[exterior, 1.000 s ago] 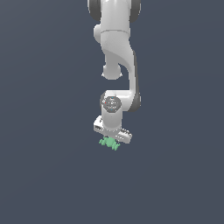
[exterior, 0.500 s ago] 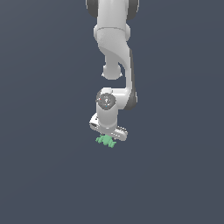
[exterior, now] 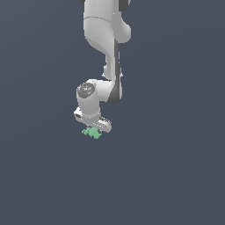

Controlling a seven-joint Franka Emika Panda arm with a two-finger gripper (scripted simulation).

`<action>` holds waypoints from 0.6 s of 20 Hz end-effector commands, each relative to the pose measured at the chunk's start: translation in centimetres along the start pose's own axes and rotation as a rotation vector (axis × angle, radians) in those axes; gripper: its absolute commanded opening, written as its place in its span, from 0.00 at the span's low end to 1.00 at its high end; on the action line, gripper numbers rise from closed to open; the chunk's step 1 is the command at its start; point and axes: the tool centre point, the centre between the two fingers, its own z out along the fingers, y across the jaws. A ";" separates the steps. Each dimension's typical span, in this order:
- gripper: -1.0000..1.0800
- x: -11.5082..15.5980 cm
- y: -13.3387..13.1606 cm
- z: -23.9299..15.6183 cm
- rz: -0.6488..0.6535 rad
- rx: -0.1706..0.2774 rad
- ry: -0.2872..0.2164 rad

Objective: Pick up the object and move it to a goal position.

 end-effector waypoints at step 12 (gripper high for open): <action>0.00 -0.8 13.1 -2.6 0.001 0.000 0.000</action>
